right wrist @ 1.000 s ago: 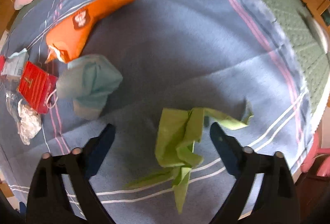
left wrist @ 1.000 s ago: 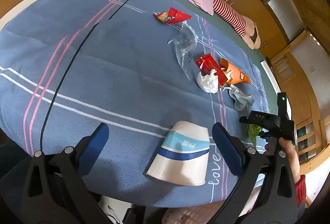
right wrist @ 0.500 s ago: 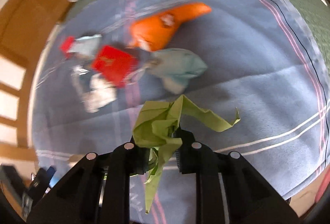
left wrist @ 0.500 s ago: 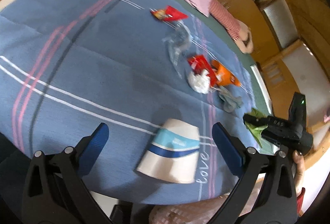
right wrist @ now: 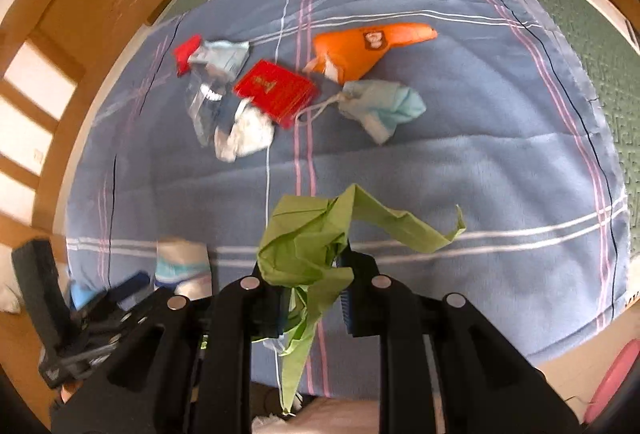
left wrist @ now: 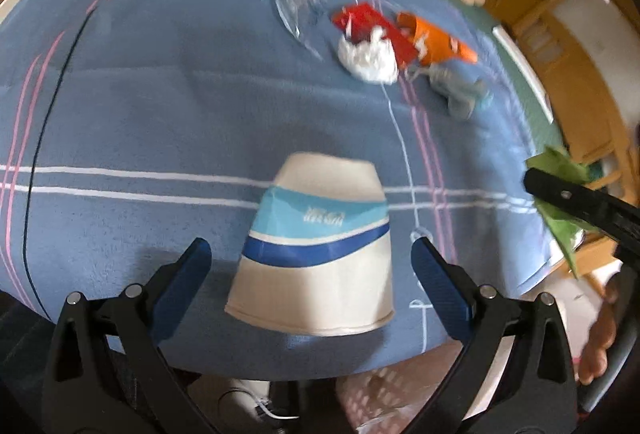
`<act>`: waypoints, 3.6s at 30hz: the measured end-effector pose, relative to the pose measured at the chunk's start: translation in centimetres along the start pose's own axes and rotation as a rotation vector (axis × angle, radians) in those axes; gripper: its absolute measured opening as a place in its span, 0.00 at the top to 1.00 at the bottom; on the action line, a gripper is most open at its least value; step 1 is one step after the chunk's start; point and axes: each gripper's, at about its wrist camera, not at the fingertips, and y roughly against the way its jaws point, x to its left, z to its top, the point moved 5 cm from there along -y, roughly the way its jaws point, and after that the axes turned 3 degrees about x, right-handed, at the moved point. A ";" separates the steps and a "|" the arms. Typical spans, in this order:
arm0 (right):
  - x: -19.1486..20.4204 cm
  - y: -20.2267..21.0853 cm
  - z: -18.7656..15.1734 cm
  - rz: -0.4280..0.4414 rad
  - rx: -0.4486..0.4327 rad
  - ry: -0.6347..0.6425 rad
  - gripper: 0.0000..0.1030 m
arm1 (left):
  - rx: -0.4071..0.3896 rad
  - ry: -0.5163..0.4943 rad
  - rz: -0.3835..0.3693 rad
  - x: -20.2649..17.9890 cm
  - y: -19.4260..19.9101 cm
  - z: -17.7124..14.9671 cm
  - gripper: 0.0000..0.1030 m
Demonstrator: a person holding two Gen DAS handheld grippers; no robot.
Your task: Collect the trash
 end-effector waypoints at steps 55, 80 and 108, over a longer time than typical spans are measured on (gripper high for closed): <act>-2.4 16.8 -19.1 0.494 -0.157 -0.193 0.17 | -0.318 -0.255 -0.001 -9.0 13.6 -10.9 0.31; -8.8 23.1 -17.4 0.337 -0.526 -0.378 0.12 | -0.318 -0.380 -0.052 -12.3 12.0 -12.1 0.03; -1.4 10.2 -2.6 -0.032 -0.300 -0.109 0.03 | -0.362 0.048 0.398 2.5 8.4 6.1 0.03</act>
